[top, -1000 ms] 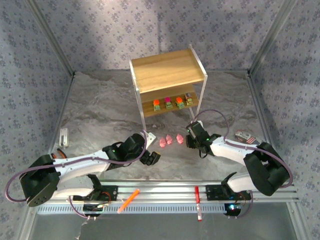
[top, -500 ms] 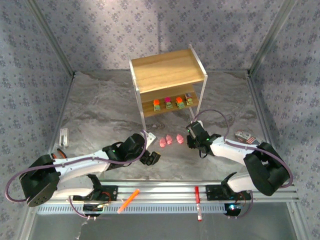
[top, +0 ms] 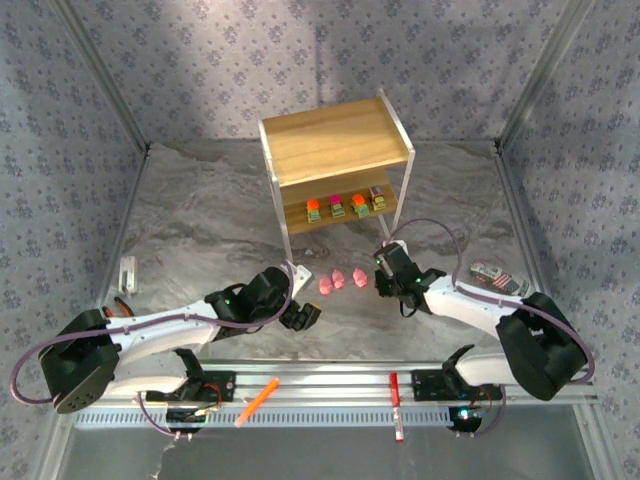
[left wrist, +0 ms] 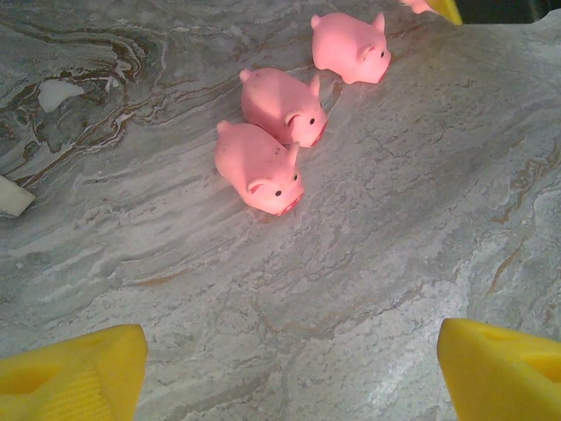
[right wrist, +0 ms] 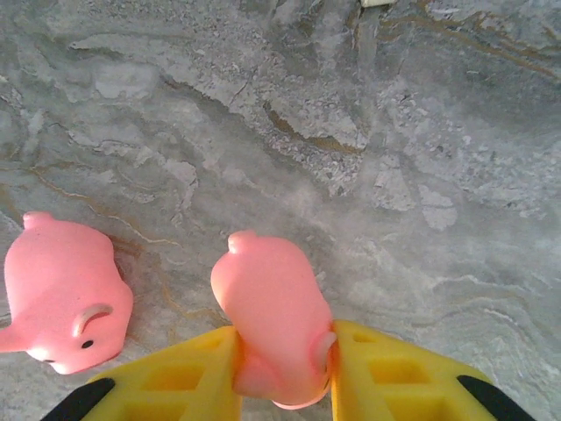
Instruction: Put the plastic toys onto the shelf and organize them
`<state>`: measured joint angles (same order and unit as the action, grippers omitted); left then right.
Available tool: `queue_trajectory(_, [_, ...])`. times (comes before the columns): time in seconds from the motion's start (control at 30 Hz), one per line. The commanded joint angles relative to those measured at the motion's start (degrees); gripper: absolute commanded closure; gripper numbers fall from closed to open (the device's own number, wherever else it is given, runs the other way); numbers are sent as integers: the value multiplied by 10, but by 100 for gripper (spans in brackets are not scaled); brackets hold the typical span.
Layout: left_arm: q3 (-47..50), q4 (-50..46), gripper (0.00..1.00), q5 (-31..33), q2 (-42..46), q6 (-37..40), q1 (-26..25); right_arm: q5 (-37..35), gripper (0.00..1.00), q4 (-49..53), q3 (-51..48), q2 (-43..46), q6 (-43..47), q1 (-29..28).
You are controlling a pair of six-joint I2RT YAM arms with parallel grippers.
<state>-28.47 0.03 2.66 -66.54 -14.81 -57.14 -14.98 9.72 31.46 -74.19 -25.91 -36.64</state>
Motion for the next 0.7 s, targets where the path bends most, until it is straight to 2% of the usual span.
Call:
queue_trajectory(0.0, [-18, 0, 14, 7, 4, 7, -4, -26, 72, 46, 23, 23, -11, -6])
queue_trajectory(0.3, [-11, 3, 14, 8, 21, 7, -4, -52, 73, 125, 75, 63, -18, -26])
queue_trajectory(0.67, [15, 12, 14, 30, 83, 6, -4, -81, 73, 198, 156, 97, -14, -56])
